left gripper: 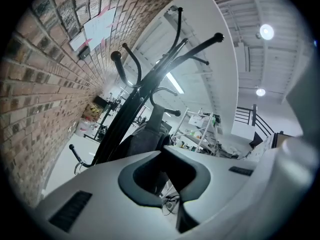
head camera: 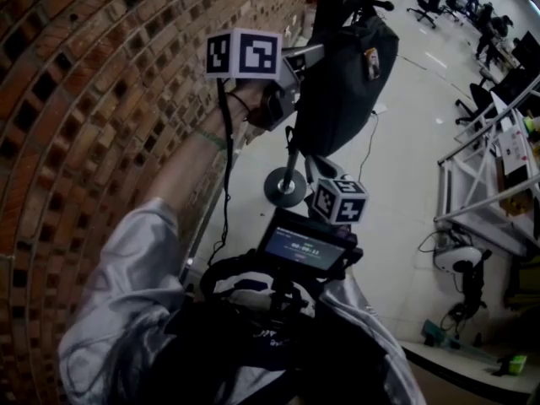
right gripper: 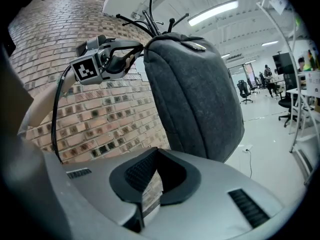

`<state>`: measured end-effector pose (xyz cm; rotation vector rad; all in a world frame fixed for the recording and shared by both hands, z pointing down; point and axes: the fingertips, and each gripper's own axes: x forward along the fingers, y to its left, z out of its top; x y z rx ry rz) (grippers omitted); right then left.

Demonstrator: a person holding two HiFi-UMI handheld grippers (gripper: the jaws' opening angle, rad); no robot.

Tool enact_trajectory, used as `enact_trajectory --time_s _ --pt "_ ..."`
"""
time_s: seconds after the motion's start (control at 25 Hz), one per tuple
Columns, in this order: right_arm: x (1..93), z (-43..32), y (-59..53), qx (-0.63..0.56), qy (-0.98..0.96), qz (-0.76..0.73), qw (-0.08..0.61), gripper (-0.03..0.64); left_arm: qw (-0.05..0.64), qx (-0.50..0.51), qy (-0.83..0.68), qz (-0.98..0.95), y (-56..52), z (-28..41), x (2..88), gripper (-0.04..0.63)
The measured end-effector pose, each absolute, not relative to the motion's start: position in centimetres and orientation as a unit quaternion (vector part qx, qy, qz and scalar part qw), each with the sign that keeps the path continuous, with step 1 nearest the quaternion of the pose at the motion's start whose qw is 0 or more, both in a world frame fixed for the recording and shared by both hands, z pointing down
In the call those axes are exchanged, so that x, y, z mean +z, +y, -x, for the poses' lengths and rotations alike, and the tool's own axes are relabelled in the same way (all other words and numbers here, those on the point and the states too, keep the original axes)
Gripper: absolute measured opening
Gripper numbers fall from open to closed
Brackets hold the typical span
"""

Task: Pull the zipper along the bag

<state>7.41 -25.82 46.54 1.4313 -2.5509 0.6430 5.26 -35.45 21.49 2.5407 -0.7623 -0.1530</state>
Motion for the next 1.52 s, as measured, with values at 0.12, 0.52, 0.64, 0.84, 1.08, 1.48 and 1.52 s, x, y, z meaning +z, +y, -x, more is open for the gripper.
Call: enact_trajectory --time_s 0.12,0.52,0.64,0.84,1.08,1.48,1.52 --pt "46.7 -7.1 -26.0 0.218 -0.851 -0.472 0.072 -0.002 0.246 -0.051 -0.279 -0.927 -35.8 -5.4 21.0 0.014" --pt "46.9 -6.7 -25.9 0.22 -0.855 -0.463 0.08 -0.002 0.261 -0.193 -0.176 -0.929 -33.0 -6.2 10.4 0.005" --pt "46.5 -7.3 -26.2 0.212 -0.853 -0.47 0.082 -0.002 0.159 -0.13 -0.223 -0.953 -32.4 -7.1 9.0 0.005" --pt "43.5 -8.5 -27.0 0.173 -0.858 -0.48 0.068 -0.002 0.215 -0.106 -0.235 -0.942 -33.9 -6.1 14.2 0.005" --pt "33.3 -11.3 -29.6 0.067 -0.862 -0.502 0.008 -0.002 0.218 -0.082 -0.271 -0.934 -34.9 -3.8 17.6 0.005" --pt "22.5 -12.5 -33.6 -0.071 -0.846 -0.528 0.023 0.066 0.173 0.006 -0.322 -0.931 -35.5 -2.5 22.6 0.005" --pt "22.1 -12.3 -33.8 -0.055 -0.852 -0.52 0.005 0.066 0.174 0.012 -0.321 -0.931 -35.5 -2.5 23.3 0.005"
